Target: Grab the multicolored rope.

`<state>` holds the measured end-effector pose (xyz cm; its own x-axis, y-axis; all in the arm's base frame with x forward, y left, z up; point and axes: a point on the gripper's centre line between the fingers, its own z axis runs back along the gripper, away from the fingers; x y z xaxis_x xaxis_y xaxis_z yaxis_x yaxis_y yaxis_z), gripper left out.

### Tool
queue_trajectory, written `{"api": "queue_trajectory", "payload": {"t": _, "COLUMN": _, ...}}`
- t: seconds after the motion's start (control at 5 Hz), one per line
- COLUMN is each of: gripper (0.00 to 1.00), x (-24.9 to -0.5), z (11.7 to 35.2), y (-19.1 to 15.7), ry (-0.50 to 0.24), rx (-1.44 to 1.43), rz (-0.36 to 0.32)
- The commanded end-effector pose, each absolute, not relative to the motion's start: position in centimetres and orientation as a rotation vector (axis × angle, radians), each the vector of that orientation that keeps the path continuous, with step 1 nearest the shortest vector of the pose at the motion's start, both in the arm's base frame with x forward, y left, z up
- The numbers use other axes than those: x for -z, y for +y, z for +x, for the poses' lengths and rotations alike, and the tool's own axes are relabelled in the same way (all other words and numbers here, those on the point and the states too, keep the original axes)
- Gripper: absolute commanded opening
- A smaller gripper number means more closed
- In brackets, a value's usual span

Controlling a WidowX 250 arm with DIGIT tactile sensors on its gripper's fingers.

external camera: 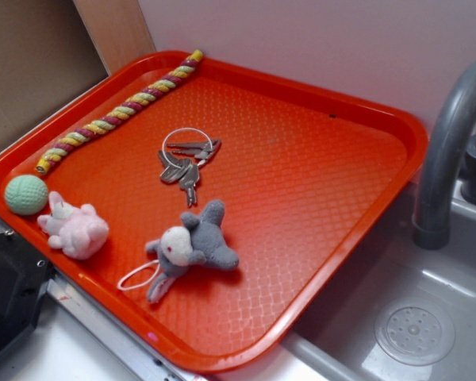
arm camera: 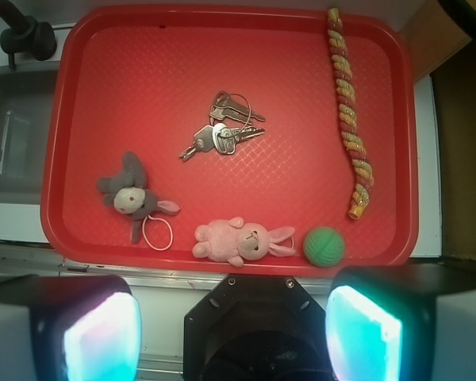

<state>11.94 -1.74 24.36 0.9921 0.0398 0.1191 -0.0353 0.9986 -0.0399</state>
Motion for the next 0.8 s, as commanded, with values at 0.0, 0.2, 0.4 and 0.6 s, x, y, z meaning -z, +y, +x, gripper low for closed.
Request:
{"api": "queue_trajectory", "payload": {"t": 0.0, "gripper": 1.00, "x": -24.4, "z": 11.9, "y": -1.7, "ry": -0.120, "rx": -0.038, "rz": -0.038}}
{"api": "queue_trajectory", "payload": {"t": 0.2, "gripper": 1.00, "x": -23.1, "z": 14.2, "y": 0.6, "ry": -0.144, "rx": -0.081, "rz": -0.027}}
{"api": "queue_trajectory", "payload": {"t": 0.4, "gripper": 1.00, "x": -21.9, "z": 15.9, "y": 3.4, "ry": -0.197, "rx": -0.113, "rz": 0.013}}
{"api": "queue_trajectory", "payload": {"t": 0.6, "gripper": 1.00, "x": -19.8, "z": 17.5, "y": 5.5, "ry": -0.199, "rx": -0.127, "rz": 0.047}}
